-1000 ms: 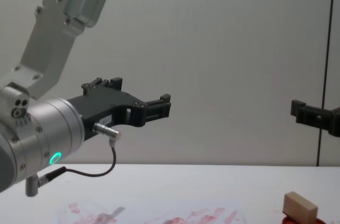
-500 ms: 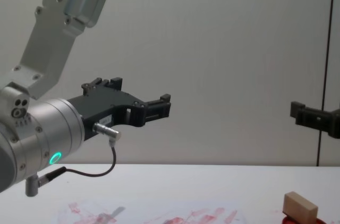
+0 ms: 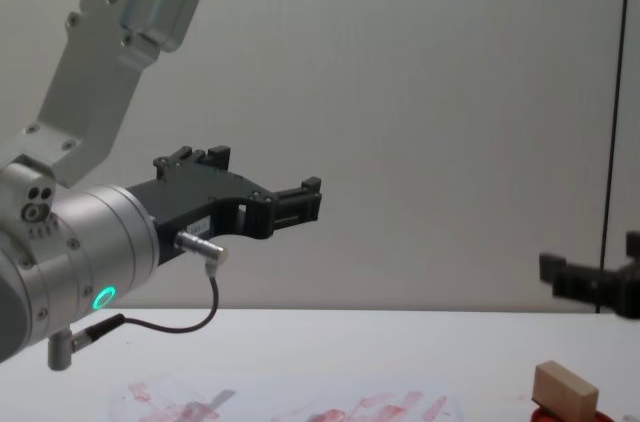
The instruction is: Use the one hand to pick up the stamp and affix it onto the A4 paper.
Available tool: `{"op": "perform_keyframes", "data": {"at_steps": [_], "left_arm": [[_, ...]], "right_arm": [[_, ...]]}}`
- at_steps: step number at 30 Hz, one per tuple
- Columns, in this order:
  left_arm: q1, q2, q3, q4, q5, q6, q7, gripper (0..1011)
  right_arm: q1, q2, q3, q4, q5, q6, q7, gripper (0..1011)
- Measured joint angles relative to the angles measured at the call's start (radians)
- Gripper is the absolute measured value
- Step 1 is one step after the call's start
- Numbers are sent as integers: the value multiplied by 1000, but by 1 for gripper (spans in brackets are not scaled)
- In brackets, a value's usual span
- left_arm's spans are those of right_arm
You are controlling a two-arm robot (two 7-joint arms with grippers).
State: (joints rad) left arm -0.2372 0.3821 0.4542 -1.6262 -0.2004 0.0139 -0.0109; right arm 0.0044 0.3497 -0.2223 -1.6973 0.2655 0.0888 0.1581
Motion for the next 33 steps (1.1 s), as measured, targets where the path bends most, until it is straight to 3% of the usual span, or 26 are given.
{"op": "perform_keyframes", "data": {"at_steps": [13, 30, 33], "left_arm": [[0, 0, 0, 0, 0, 0, 0, 1003], [0, 0, 0, 0, 0, 0, 0, 1003], [0, 0, 0, 0, 0, 0, 0, 1003]], "right_arm": [[14, -3, -11, 72, -38, 47, 49, 1001], [46, -32, -31, 147, -75, 96, 67, 1001], [56, -39, -34, 165, -81, 104, 67, 951]]}}
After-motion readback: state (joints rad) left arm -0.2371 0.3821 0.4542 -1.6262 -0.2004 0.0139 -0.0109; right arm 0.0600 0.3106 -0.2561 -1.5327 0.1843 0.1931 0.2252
